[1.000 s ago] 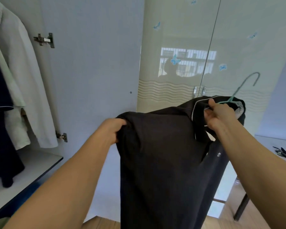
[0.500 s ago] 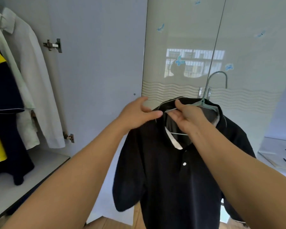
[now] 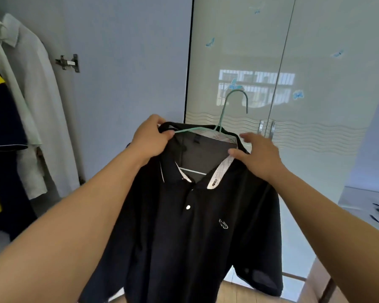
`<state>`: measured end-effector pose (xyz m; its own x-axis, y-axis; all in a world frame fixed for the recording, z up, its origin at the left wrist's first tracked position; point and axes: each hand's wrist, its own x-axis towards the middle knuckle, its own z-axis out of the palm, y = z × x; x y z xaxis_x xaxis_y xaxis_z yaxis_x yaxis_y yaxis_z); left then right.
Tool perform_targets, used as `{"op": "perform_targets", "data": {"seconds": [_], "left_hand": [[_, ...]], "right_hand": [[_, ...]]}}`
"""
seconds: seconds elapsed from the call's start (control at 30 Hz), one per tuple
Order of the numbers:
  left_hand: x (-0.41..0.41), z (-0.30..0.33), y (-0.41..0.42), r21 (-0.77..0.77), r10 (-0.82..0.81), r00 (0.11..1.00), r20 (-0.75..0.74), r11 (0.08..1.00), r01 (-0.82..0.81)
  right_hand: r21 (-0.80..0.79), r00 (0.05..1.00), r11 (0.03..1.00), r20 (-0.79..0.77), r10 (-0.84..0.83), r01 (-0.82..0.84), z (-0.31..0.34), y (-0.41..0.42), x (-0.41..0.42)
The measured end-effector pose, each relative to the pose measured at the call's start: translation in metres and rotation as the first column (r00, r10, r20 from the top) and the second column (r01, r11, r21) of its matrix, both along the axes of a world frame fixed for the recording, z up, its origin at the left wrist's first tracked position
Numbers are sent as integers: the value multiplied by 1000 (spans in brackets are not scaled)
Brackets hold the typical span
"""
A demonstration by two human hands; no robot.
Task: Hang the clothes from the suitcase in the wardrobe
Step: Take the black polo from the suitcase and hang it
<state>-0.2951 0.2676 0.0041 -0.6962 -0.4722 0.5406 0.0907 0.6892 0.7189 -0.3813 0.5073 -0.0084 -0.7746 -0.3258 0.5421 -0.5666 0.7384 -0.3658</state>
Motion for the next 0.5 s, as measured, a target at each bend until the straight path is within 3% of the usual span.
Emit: {"op": "perform_targets", "data": {"seconds": [0.07,0.1,0.17,0.27,0.4,0.5], "left_hand": [[12,13,-10,50,-95,994,-43,994,98],[20,21,-17,20,-135,990,-32,991,136],[33,34,-30,-172,-133,990,45,975,139],[43,34,-44,-528,120,967,226,849,18],[55,27,-70,-475,274,961,-44,840,-262],[70,38,-100,-421,337,941,-12,852,-311]], "right_hand": [[-70,977,982,109,182,-175,1,-2,1],[-143,969,963,67,239,-228,3,-6,3],[-252,967,933,-64,247,-255,13,-17,8],[-92,968,964,-39,247,-250,17,-47,13],[-166,951,937,-92,296,-308,14,-86,25],[-166,927,914,0,376,-371,23,-109,36]]}}
